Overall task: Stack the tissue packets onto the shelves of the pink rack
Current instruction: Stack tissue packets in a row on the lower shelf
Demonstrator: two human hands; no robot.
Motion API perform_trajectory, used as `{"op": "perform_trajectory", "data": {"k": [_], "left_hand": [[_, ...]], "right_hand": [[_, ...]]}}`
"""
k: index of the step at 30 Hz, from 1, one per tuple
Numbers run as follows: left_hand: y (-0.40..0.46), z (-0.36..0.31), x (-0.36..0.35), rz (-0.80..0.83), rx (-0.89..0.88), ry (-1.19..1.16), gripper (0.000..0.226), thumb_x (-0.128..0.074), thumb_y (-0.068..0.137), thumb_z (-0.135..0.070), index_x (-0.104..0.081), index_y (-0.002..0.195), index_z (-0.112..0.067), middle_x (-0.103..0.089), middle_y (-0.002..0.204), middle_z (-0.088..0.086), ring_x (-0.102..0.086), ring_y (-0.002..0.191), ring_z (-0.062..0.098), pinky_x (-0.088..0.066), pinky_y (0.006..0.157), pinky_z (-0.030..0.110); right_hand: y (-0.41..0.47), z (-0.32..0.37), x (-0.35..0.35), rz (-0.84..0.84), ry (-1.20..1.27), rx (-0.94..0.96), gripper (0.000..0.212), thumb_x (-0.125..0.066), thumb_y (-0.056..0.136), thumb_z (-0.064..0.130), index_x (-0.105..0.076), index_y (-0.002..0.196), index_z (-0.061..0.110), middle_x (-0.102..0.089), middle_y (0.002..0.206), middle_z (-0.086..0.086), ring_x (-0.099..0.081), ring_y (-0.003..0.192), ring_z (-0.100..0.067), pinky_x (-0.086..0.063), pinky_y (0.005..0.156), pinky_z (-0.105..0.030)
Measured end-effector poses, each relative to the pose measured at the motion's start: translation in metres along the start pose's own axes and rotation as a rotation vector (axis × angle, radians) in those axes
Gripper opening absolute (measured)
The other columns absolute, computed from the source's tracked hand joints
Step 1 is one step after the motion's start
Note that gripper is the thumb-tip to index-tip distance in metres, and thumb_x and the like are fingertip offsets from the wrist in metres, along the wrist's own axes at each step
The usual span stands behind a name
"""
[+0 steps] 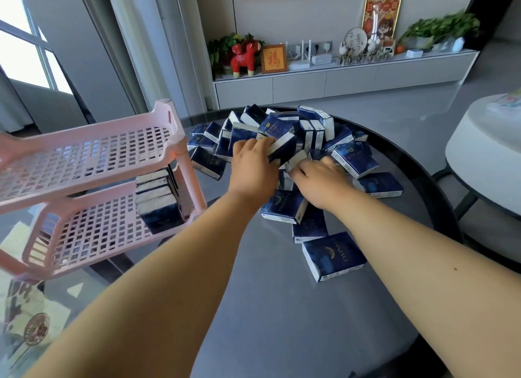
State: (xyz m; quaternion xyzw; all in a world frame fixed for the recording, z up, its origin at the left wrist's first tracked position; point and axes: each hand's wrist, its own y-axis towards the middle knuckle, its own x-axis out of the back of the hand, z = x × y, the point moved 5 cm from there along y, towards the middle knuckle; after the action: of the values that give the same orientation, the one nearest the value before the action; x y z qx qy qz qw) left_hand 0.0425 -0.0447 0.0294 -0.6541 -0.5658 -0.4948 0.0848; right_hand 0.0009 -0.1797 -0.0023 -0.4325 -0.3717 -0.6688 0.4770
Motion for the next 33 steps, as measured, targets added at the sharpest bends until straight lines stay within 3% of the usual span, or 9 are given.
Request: {"op": "perform_trajectory", "data": {"k": [4,9,12,16,21,25,29,33], "left_hand": [[-0.049,0.021,0.01,-0.051,0.114,-0.058,0.039,-0.062,0.082,-0.018,-0.06,0.12,-0.013,-0.053,0.119,0.008,-0.043,0.115,0.028,-0.031,0.092,0.026],[-0.057,0.032,-0.001,0.158,0.285,-0.269,0.05,-0.06,0.088,-0.052,-0.055,0.133,-0.031,-0.044,0.138,-0.002,-0.051,0.116,0.013,-0.033,0.092,0.021],[-0.058,0.026,-0.003,0.184,0.284,-0.27,0.05,-0.063,0.087,-0.05,-0.056,0.133,-0.031,-0.047,0.136,-0.003,-0.055,0.114,0.012,-0.035,0.09,0.02],[-0.078,0.021,-0.003,0.138,0.285,-0.32,0.051,-0.069,0.084,-0.046,-0.056,0.131,-0.03,-0.045,0.132,-0.003,-0.053,0.08,-0.009,-0.039,0.09,0.018],[-0.115,0.017,0.012,0.097,0.308,-0.31,0.05,-0.068,0.084,-0.043,-0.056,0.13,-0.028,-0.045,0.128,-0.003,-0.055,0.105,0.006,-0.038,0.091,0.019],[-0.152,0.014,0.035,0.079,0.321,-0.285,0.05,-0.067,0.086,-0.043,-0.053,0.132,-0.028,-0.042,0.126,-0.007,-0.052,0.09,-0.018,-0.036,0.087,0.016],[-0.186,0.016,0.059,0.064,0.374,-0.246,0.053,-0.065,0.086,-0.044,-0.05,0.134,-0.026,-0.04,0.124,-0.006,-0.051,0.103,0.006,-0.039,0.089,0.021],[-0.212,0.023,0.079,0.056,0.44,-0.202,0.055,-0.063,0.087,-0.047,-0.047,0.136,-0.028,-0.039,0.127,-0.004,-0.05,0.109,0.01,-0.037,0.088,0.021]], "right_hand": [[-0.002,-0.008,-0.002,0.016,-0.067,-0.04,0.06,-0.012,0.091,0.058,-0.057,0.11,0.023,-0.055,0.123,-0.005,-0.034,0.117,-0.028,-0.031,0.099,-0.043],[-0.008,-0.004,-0.008,0.1,-0.006,-0.053,0.057,-0.015,0.091,0.064,-0.057,0.114,0.034,-0.042,0.139,0.002,-0.022,0.135,-0.028,-0.022,0.108,-0.049],[-0.016,-0.002,-0.011,0.07,0.083,-0.027,0.052,-0.029,0.092,0.061,-0.06,0.119,0.028,-0.041,0.14,0.002,-0.021,0.135,-0.028,-0.023,0.106,-0.039],[-0.033,0.007,-0.013,0.019,0.165,0.057,0.037,-0.038,0.094,0.05,-0.063,0.107,0.026,-0.052,0.123,0.007,-0.032,0.122,-0.024,-0.026,0.097,-0.03],[-0.067,0.024,-0.015,0.014,0.282,0.172,0.029,-0.042,0.097,0.037,-0.065,0.108,0.021,-0.049,0.131,0.009,-0.03,0.123,-0.017,-0.019,0.093,-0.021],[-0.096,0.04,-0.018,0.077,0.32,0.267,0.028,-0.044,0.097,0.035,-0.065,0.108,0.02,-0.046,0.137,0.007,-0.026,0.129,-0.015,-0.017,0.097,-0.02],[-0.123,0.063,-0.021,0.135,0.298,0.358,0.031,-0.044,0.097,0.038,-0.066,0.112,0.022,-0.041,0.143,0.004,-0.022,0.133,-0.015,-0.015,0.105,-0.024],[-0.14,0.085,-0.029,0.17,0.275,0.443,0.033,-0.044,0.097,0.039,-0.065,0.112,0.019,-0.043,0.14,0.001,-0.025,0.131,-0.015,-0.018,0.106,-0.025]]}}
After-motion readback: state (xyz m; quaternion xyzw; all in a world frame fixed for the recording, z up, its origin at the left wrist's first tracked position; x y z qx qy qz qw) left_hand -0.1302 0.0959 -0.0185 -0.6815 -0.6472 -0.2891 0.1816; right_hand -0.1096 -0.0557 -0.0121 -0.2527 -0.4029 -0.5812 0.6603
